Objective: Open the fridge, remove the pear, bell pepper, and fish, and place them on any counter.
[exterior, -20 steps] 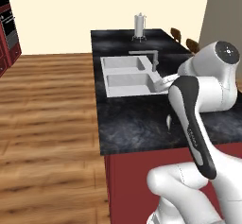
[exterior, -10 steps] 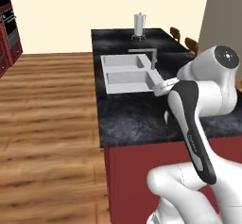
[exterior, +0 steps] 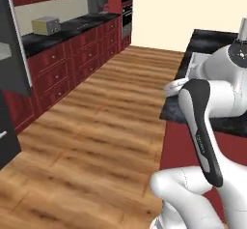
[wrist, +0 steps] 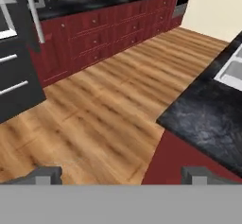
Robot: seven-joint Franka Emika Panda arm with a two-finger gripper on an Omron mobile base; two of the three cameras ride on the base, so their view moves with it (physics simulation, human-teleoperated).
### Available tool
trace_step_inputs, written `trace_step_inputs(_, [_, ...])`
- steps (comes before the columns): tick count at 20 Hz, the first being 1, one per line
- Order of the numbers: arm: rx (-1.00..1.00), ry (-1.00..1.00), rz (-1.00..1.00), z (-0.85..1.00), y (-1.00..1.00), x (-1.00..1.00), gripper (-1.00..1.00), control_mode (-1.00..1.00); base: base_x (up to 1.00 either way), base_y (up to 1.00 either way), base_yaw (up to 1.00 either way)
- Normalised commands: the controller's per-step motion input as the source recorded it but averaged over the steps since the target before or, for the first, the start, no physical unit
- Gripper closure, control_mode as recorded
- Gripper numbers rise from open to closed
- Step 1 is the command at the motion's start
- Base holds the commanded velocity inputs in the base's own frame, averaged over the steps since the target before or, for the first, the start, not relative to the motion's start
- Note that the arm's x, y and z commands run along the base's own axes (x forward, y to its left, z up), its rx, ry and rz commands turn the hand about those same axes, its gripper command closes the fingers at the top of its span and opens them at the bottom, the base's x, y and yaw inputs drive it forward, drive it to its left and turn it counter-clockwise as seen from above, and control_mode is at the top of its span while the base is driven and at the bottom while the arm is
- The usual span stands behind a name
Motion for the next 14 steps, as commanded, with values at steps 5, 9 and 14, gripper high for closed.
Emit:
trace_step_inputs(5, [0.00,0.00,0.00,0.00,0.00,0.00,-1.00,1.00,-0.02,0.00,1.00])
trace_step_inputs(9, [0.00,0.00,0.00,0.00,0.00,0.00,-1.00,1.00,0.00,0.00,1.00])
trace_step_inputs(14, [0.00,0.00,0.00,0.00,0.00,0.00,-1.00,1.00,0.00,-0.05,0.98])
